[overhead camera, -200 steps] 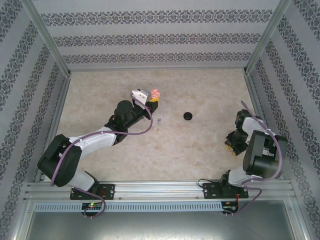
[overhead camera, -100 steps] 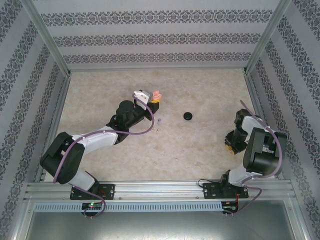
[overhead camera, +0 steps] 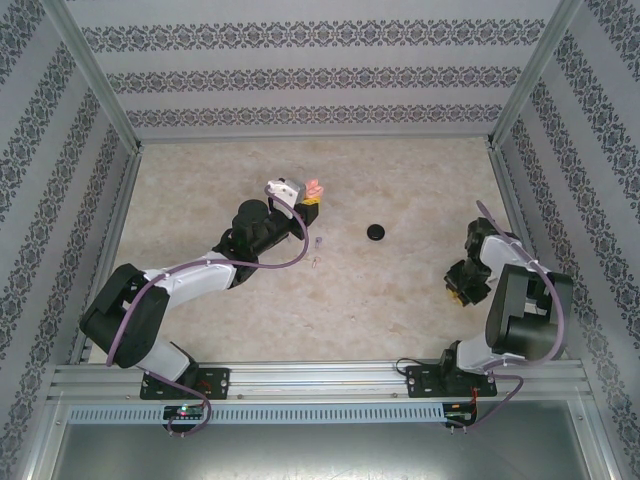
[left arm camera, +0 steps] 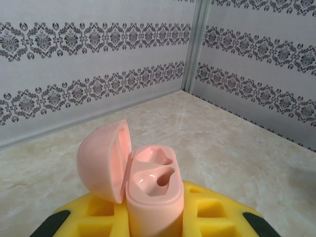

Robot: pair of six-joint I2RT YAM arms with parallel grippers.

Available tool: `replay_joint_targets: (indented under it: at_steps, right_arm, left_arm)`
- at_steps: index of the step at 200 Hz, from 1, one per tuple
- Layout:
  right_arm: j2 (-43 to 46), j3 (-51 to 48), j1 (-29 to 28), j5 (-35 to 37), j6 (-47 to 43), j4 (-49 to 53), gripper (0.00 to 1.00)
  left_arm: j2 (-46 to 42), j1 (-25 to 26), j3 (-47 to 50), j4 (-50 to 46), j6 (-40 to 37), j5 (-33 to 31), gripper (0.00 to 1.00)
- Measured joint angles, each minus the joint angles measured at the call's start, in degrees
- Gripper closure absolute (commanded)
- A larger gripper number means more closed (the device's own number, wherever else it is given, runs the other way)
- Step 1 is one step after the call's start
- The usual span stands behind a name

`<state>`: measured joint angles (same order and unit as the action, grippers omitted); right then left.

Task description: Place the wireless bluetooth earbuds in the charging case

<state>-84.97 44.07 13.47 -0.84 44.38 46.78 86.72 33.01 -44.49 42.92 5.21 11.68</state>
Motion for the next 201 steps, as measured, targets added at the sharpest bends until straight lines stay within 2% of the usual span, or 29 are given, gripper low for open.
replay_joint_targets:
  at_steps: [64, 103, 150, 180, 201]
  right_arm:
    - [5.0, -2.0, -13.0, -3.9, 7.5, -0.5, 0.81]
    - [5.2, -1.5, -26.0, -5.0, 14.9, -2.1, 0.8]
    - [-4.4, 5.7, -42.9, -5.6, 24.2, -6.2, 0.8]
    - [-11.2, 11.4, -49.3, -5.7, 27.9, -8.8, 0.79]
    - [-14.6, 14.7, -52.1, -5.7, 29.8, -9.9, 0.72]
  left_arm:
    - [-5.4, 0.0, 0.0, -2.3, -0.6, -1.9, 1.0]
    - [-7.4, 0.0, 0.0, -4.4, -1.8, -3.5, 1.0]
    - [-9.9, 0.0, 0.0, -8.5, -3.7, -5.2, 1.0]
    - [-12.4, 0.0, 0.0, -11.5, -5.0, -6.1, 1.0]
    - [-14.4, 0.0, 0.0, -13.5, -5.3, -6.4, 1.0]
